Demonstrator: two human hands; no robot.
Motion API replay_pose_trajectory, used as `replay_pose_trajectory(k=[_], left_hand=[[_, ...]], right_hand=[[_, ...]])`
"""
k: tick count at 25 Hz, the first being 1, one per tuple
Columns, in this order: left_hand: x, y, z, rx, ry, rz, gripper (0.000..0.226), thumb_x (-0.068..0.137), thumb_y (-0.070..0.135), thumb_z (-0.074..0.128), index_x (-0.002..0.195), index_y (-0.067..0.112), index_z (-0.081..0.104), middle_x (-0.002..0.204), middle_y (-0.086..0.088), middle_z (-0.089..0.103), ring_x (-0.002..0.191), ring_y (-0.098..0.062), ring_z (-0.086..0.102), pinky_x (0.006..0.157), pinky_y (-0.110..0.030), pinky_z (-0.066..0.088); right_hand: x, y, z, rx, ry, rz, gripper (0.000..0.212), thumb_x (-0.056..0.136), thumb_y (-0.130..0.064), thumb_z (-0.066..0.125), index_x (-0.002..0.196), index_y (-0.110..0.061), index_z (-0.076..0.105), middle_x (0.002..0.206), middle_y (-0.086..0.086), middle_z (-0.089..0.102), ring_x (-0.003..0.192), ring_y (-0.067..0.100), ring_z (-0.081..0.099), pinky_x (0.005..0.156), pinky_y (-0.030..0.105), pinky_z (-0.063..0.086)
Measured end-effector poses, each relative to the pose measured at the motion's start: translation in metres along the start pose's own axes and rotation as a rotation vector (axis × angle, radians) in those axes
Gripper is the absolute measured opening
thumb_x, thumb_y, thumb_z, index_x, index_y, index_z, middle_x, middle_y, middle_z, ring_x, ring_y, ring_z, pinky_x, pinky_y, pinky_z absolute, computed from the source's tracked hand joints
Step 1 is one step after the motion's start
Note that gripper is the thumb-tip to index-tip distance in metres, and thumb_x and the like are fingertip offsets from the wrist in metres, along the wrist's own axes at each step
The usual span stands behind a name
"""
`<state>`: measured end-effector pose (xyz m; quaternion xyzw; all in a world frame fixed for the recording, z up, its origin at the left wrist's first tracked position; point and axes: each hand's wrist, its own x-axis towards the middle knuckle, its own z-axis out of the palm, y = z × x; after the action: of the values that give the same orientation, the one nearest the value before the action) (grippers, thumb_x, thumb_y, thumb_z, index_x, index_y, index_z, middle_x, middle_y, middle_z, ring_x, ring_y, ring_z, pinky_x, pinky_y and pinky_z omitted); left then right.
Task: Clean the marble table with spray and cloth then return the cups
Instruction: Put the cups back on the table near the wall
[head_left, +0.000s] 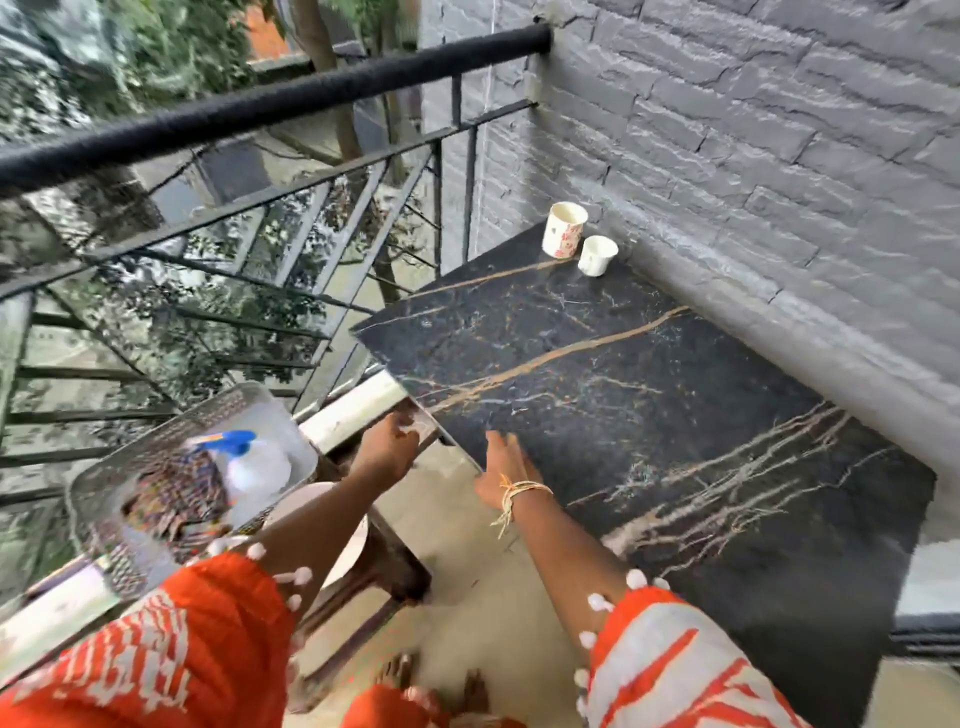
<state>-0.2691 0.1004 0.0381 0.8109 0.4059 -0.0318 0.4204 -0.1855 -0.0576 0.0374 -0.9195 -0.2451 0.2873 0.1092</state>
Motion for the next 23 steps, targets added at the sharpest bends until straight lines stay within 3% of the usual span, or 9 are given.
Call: replay_pose_trajectory(k=[3, 6, 10, 13, 15, 19, 23], left_hand=[[-0.02, -0.067, -0.021, 0.002, 0.024, -0.089, 0.025, 0.082, 0.019, 0.055, 0.101, 0.015, 0.071, 0.099, -0.014, 0.072, 0.097, -0.03, 0.066, 0.08, -0.031, 0.049], [-0.024, -0.139, -0.03, -0.056, 0.018, -0.166, 0.02, 0.069, 0.023, 0.053, 0.08, 0.023, 0.07, 0.087, -0.015, 0.074, 0.086, -0.033, 0.07, 0.081, -0.044, 0.056], [-0.058, -0.189, -0.055, -0.041, 0.082, -0.263, 0.022, 0.082, 0.009, 0.058, 0.095, 0.013, 0.075, 0.099, -0.015, 0.073, 0.097, -0.033, 0.066, 0.085, -0.034, 0.051], [-0.067, -0.239, -0.061, -0.066, 0.104, -0.357, 0.02, 0.087, 0.018, 0.061, 0.1, 0.009, 0.074, 0.108, -0.018, 0.07, 0.105, -0.035, 0.062, 0.087, -0.034, 0.047], [-0.064, -0.276, -0.066, -0.066, 0.109, -0.414, 0.022, 0.086, 0.025, 0.066, 0.1, 0.009, 0.072, 0.11, -0.018, 0.069, 0.107, -0.035, 0.062, 0.09, -0.036, 0.046], [-0.053, -0.317, -0.069, -0.07, 0.159, -0.454, 0.033, 0.079, 0.017, 0.073, 0.107, 0.001, 0.064, 0.112, -0.021, 0.067, 0.108, -0.037, 0.061, 0.088, -0.04, 0.047], [-0.028, -0.351, -0.055, -0.101, 0.148, -0.524, 0.049, 0.077, 0.025, 0.077, 0.114, -0.001, 0.058, 0.115, -0.022, 0.065, 0.109, -0.038, 0.06, 0.088, -0.041, 0.046]], right_hand=[[-0.018, -0.035, 0.034, 0.035, 0.075, -0.091, 0.049, 0.084, -0.019, 0.06, 0.129, -0.011, 0.043, 0.134, 0.016, 0.041, 0.123, 0.036, 0.047, 0.098, 0.042, 0.044], [-0.028, -0.063, 0.07, 0.057, 0.1, -0.144, 0.041, 0.084, -0.016, 0.056, 0.125, -0.013, 0.049, 0.129, 0.013, 0.045, 0.122, 0.032, 0.045, 0.098, 0.039, 0.043], [-0.037, -0.097, 0.126, 0.127, 0.026, -0.118, 0.046, 0.082, -0.016, 0.059, 0.126, -0.013, 0.049, 0.132, 0.012, 0.045, 0.122, 0.033, 0.047, 0.098, 0.038, 0.044], [-0.038, -0.118, 0.167, 0.112, -0.066, -0.114, 0.053, 0.08, -0.018, 0.064, 0.129, -0.01, 0.045, 0.131, 0.014, 0.045, 0.122, 0.035, 0.049, 0.098, 0.039, 0.045], [-0.028, -0.136, 0.193, 0.101, -0.102, -0.132, 0.062, 0.078, -0.018, 0.067, 0.133, -0.01, 0.04, 0.132, 0.016, 0.043, 0.123, 0.036, 0.048, 0.099, 0.04, 0.044], [-0.005, -0.152, 0.223, 0.033, -0.121, -0.152, 0.08, 0.078, -0.02, 0.07, 0.145, -0.01, 0.027, 0.14, 0.016, 0.036, 0.129, 0.036, 0.043, 0.102, 0.041, 0.042], [0.031, -0.166, 0.249, 0.058, -0.074, -0.137, 0.097, 0.077, -0.033, 0.074, 0.152, -0.013, 0.014, 0.15, 0.013, 0.028, 0.136, 0.033, 0.034, 0.11, 0.042, 0.034]])
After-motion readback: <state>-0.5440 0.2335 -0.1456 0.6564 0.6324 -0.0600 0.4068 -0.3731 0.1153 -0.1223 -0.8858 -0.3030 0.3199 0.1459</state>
